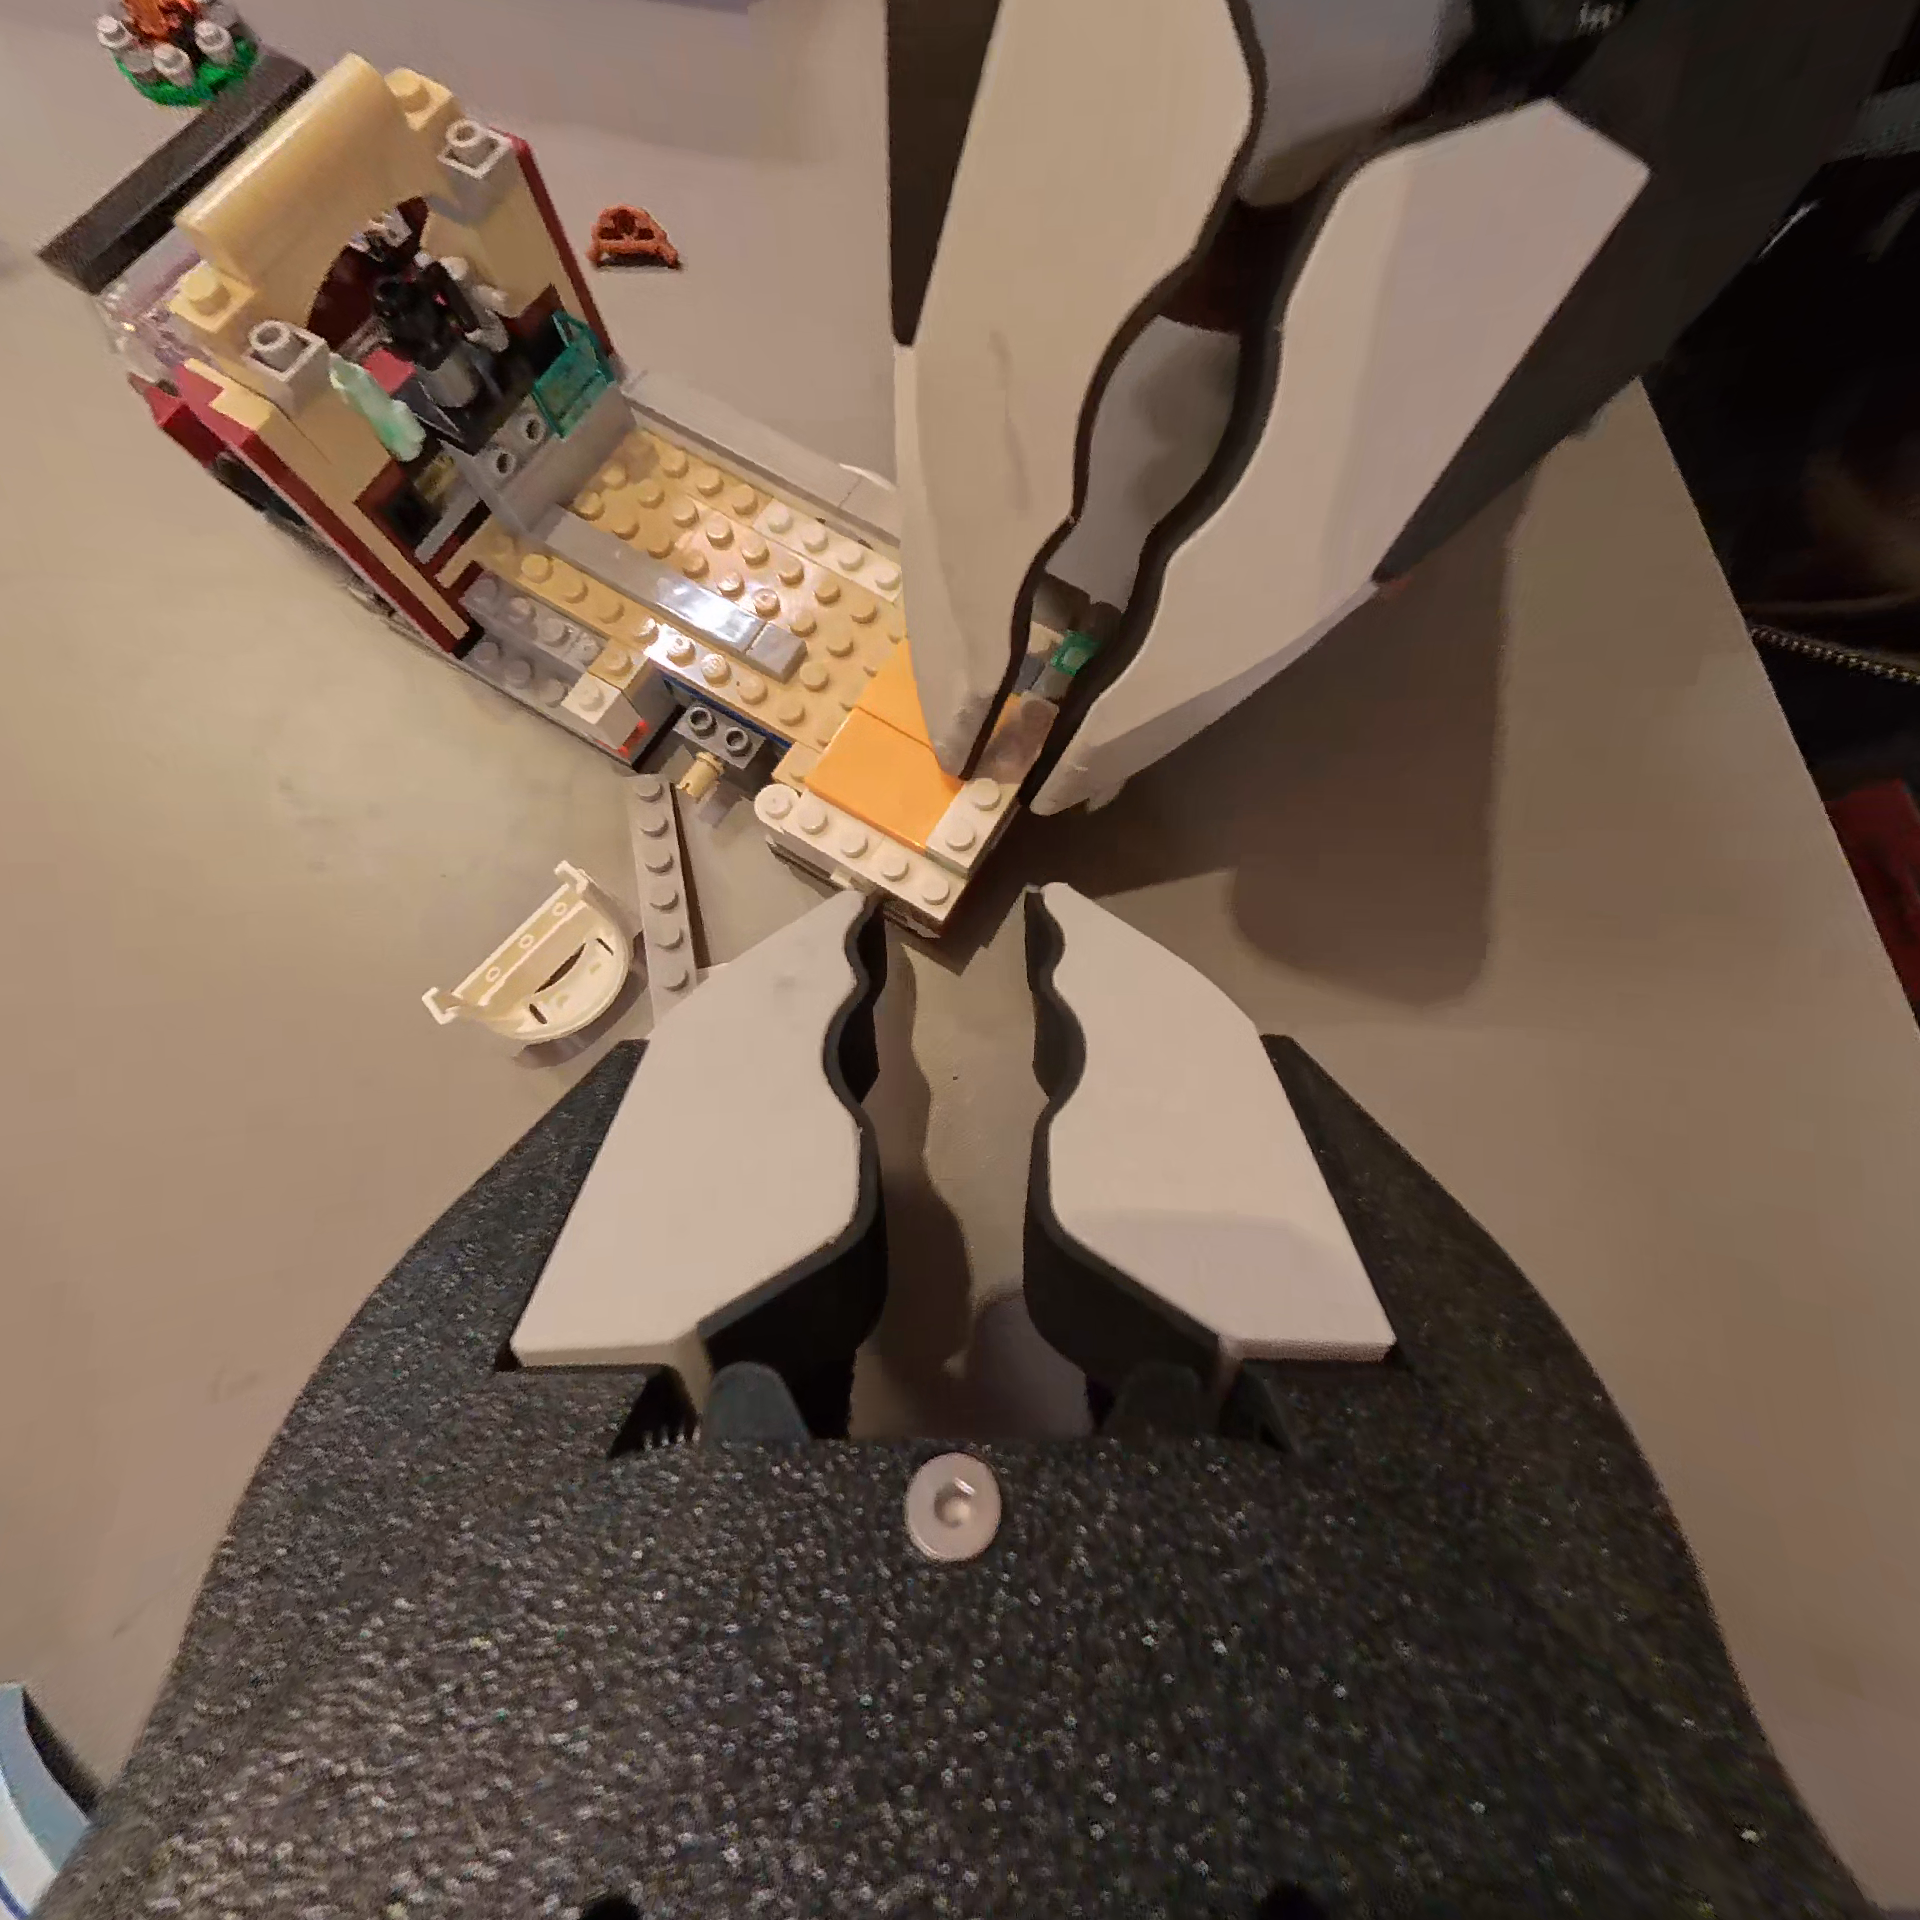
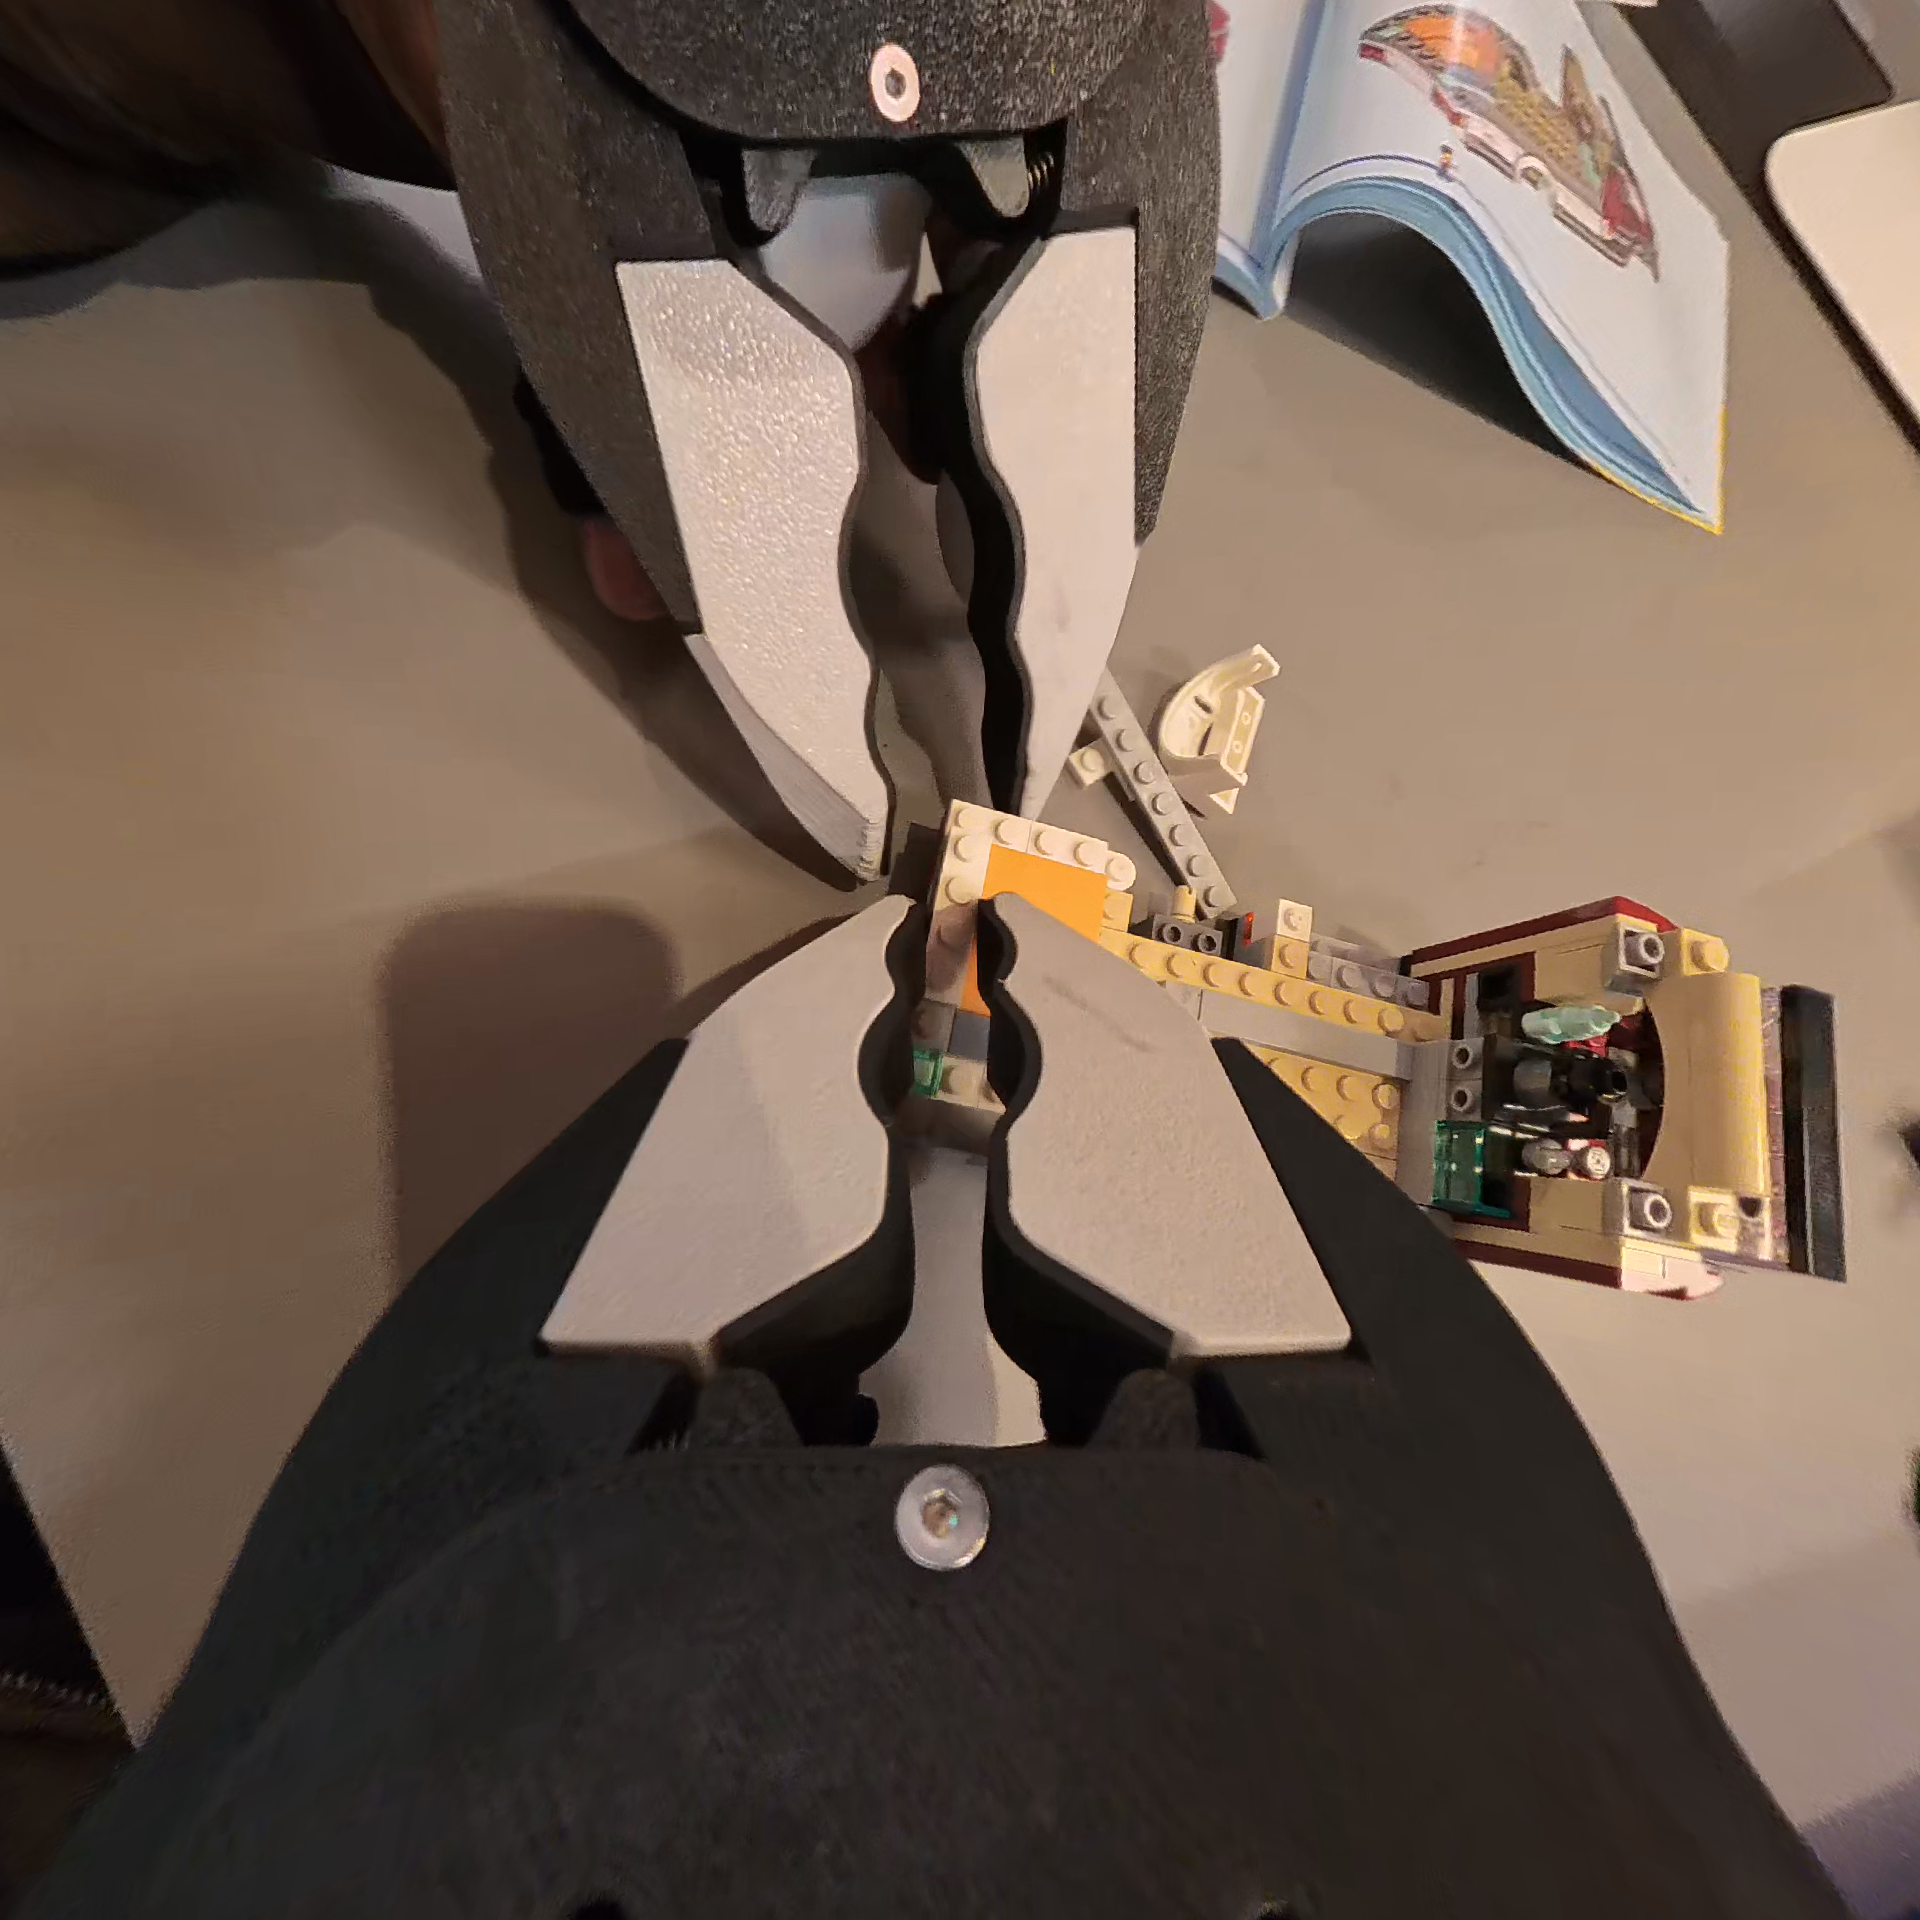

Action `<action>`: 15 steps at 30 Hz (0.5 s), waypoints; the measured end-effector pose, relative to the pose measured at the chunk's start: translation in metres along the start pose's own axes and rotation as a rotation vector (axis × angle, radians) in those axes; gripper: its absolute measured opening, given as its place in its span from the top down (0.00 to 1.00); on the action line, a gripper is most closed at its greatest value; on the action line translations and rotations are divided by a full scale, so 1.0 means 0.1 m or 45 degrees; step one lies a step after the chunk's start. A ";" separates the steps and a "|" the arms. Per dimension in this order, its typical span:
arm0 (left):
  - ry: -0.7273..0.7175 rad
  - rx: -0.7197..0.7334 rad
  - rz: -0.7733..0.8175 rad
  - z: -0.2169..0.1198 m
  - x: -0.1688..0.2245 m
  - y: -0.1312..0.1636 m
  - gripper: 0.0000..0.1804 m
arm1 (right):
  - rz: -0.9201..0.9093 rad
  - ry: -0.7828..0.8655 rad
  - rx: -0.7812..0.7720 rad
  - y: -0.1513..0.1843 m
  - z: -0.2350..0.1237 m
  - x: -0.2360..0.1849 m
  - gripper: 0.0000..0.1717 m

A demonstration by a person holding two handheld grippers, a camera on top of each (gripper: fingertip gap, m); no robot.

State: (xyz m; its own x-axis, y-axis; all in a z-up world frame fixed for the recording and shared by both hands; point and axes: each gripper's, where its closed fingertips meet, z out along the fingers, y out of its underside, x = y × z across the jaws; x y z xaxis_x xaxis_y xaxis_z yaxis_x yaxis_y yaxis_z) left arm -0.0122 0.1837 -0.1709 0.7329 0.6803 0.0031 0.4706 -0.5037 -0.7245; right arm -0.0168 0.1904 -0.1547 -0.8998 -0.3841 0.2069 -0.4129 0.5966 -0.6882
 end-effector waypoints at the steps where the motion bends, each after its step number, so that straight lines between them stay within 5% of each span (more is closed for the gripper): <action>1: 0.001 -0.008 0.003 0.01 0.01 0.01 0.86 | 0.012 -0.028 0.001 0.01 -0.01 0.00 0.95; 15: -0.109 0.061 0.051 0.00 -0.10 -0.12 0.86 | -0.036 -0.028 -0.088 0.11 -0.09 0.04 0.95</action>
State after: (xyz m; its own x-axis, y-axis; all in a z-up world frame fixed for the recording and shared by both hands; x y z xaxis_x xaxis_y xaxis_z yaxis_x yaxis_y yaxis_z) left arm -0.0253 0.1832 -0.1624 0.7052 0.7040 -0.0842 0.4157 -0.5068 -0.7552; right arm -0.0265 0.2013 -0.1553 -0.8844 -0.4169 0.2097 -0.4478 0.6319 -0.6325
